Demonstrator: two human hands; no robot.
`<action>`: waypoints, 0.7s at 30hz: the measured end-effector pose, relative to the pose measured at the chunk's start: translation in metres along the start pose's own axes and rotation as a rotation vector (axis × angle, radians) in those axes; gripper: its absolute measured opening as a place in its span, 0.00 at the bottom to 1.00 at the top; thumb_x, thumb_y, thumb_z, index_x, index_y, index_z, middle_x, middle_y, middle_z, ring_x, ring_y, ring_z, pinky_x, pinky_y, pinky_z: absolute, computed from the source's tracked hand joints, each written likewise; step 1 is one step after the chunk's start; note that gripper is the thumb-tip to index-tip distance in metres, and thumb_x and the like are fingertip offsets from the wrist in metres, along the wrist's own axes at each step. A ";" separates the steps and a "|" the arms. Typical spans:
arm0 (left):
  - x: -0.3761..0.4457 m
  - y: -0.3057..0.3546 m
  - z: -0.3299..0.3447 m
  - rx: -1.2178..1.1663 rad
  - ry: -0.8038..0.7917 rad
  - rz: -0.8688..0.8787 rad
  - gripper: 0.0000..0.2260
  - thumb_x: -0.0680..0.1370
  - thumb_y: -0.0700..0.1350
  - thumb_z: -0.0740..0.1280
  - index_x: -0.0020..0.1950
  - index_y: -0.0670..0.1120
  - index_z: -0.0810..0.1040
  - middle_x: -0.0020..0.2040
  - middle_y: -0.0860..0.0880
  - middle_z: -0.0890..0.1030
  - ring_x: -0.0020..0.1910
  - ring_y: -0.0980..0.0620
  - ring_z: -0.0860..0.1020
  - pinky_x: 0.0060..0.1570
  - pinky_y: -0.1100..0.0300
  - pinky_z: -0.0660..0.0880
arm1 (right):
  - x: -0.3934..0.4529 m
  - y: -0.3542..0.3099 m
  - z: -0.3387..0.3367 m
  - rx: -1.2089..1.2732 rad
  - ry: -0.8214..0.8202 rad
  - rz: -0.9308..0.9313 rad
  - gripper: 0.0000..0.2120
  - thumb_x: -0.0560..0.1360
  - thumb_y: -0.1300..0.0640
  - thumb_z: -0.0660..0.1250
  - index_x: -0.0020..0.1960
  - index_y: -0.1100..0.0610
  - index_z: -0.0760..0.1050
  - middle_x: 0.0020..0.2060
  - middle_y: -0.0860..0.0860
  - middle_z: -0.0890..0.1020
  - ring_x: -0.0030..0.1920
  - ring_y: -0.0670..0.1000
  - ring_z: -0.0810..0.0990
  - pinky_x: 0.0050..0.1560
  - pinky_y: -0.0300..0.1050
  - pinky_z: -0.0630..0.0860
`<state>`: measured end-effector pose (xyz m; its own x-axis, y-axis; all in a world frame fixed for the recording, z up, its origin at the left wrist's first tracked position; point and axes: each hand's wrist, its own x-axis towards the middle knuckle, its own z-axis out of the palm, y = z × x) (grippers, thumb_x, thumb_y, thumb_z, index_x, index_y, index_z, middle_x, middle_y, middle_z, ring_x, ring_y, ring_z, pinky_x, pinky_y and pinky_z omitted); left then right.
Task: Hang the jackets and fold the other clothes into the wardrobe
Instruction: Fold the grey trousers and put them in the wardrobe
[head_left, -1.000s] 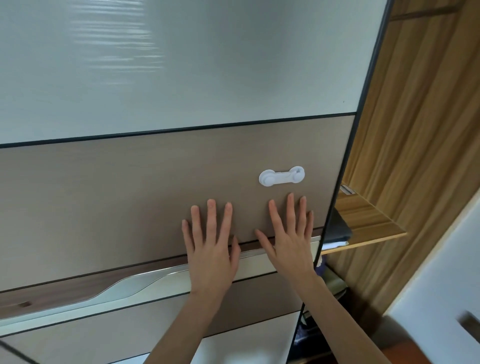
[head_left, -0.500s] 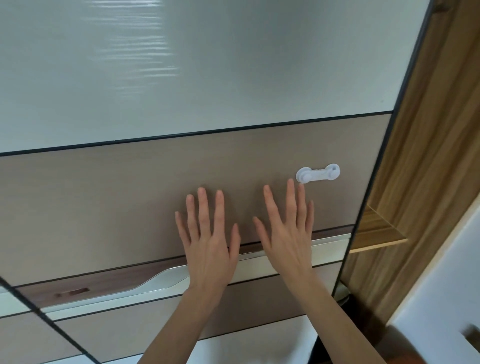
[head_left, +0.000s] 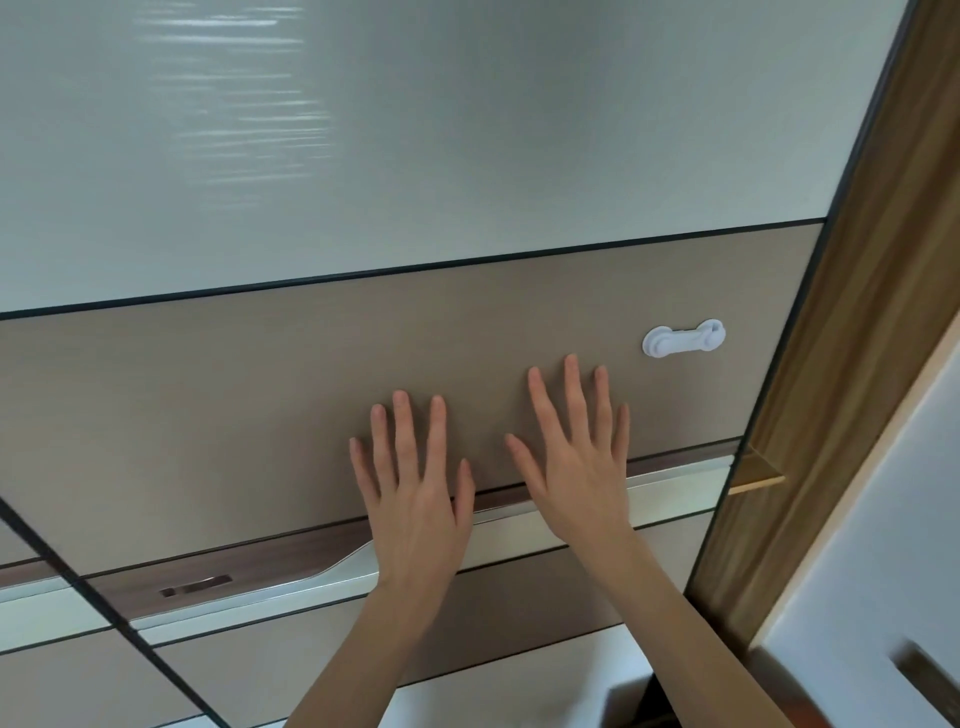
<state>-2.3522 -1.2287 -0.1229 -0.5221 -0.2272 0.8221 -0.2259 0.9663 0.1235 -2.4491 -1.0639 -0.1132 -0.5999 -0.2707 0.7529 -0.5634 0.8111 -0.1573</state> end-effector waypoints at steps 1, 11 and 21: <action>0.000 0.003 0.001 -0.006 -0.001 0.001 0.32 0.83 0.52 0.63 0.85 0.49 0.55 0.85 0.41 0.50 0.84 0.38 0.49 0.79 0.32 0.51 | 0.000 0.006 -0.002 -0.010 -0.010 0.004 0.35 0.84 0.34 0.54 0.86 0.45 0.48 0.85 0.52 0.46 0.84 0.62 0.45 0.77 0.73 0.58; -0.007 0.001 0.006 0.002 -0.002 -0.025 0.32 0.83 0.52 0.62 0.85 0.49 0.55 0.85 0.41 0.50 0.84 0.38 0.50 0.79 0.32 0.52 | 0.004 0.044 -0.010 -0.017 -0.074 0.080 0.36 0.83 0.33 0.53 0.85 0.44 0.45 0.85 0.50 0.43 0.84 0.61 0.43 0.79 0.71 0.56; -0.006 0.032 0.020 0.013 -0.035 0.043 0.33 0.83 0.50 0.64 0.85 0.50 0.54 0.86 0.43 0.51 0.84 0.37 0.50 0.77 0.31 0.55 | 0.007 0.073 -0.025 0.000 -0.128 0.147 0.36 0.83 0.32 0.50 0.85 0.42 0.42 0.85 0.47 0.41 0.84 0.60 0.43 0.79 0.69 0.56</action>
<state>-2.3727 -1.1993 -0.1352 -0.5602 -0.1896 0.8063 -0.2131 0.9737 0.0809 -2.4803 -0.9934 -0.1036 -0.7431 -0.2126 0.6346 -0.4644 0.8466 -0.2602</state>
